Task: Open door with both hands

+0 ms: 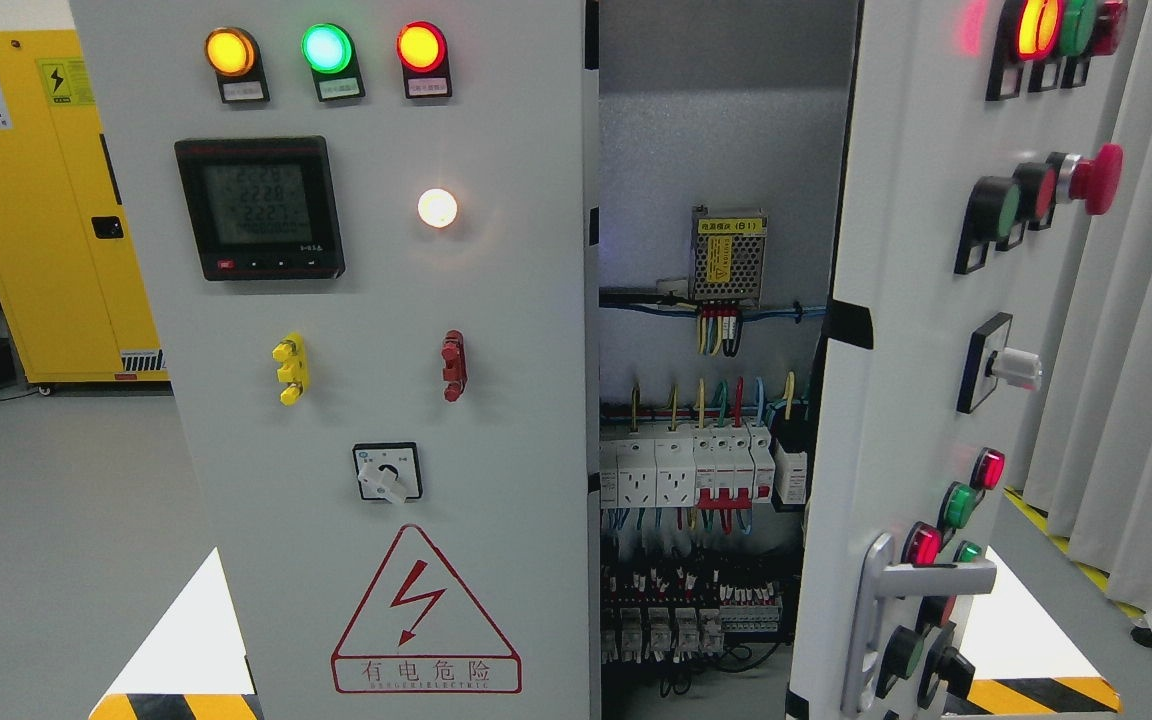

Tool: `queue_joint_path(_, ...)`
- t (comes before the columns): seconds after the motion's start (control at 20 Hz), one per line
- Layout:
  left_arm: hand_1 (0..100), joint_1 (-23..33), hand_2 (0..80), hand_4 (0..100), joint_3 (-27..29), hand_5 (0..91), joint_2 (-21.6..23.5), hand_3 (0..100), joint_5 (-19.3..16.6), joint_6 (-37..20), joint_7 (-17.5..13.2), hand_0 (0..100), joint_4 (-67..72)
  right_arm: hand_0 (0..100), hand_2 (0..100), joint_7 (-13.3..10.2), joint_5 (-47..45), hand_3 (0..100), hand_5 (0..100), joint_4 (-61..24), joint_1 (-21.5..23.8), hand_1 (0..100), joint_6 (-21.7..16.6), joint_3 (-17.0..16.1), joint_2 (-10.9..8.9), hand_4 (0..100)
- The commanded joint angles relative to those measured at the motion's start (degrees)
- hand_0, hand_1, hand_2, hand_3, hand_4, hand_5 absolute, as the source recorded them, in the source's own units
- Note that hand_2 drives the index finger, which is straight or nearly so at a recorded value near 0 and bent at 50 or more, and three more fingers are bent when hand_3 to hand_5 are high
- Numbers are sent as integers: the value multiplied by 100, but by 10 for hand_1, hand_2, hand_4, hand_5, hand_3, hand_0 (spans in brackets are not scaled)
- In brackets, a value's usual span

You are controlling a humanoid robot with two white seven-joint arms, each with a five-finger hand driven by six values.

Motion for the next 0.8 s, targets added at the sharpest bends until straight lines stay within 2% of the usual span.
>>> queue_joint_path(0.0,0,323,0,0,20,0,52,0,11,-84,-3,0,-1054,201,0,-5,0,0,0,-5,2,121,-2,1,-5,0)
queue_joint_path(0.25,0,447,0,0,89,0,52,0,98,-102,-12,0,-1355,201,0,-5,0,0,0,-5,2,120,-2,1,-5,0)
queue_joint_path(0.35,0,578,0,0,361,0,183,0,422,-356,-90,0,-2098,201,0,4,0,0,0,-5,2,121,-2,1,-5,0)
queue_joint_path(0.4,0,762,0,0,371,0,218,0,511,-392,-248,0,-2642,201,0,4,0,0,0,-5,2,120,-2,1,-5,0)
queue_joint_path(0.5,0,1201,0,0,354,0,271,0,529,-383,-940,0,-4152,202,0,-5,0,0,0,-5,2,120,-2,1,-5,0)
queue_joint_path(0.65,0,1361,0,0,388,0,490,0,547,-375,-2047,0,-5456,201,0,4,8,0,0,-5,2,120,-2,1,-5,0)
queue_joint_path(0.75,0,1361,0,0,406,0,753,0,573,-375,-2375,0,-6037,201,0,4,0,0,0,-5,2,120,-2,1,-5,0)
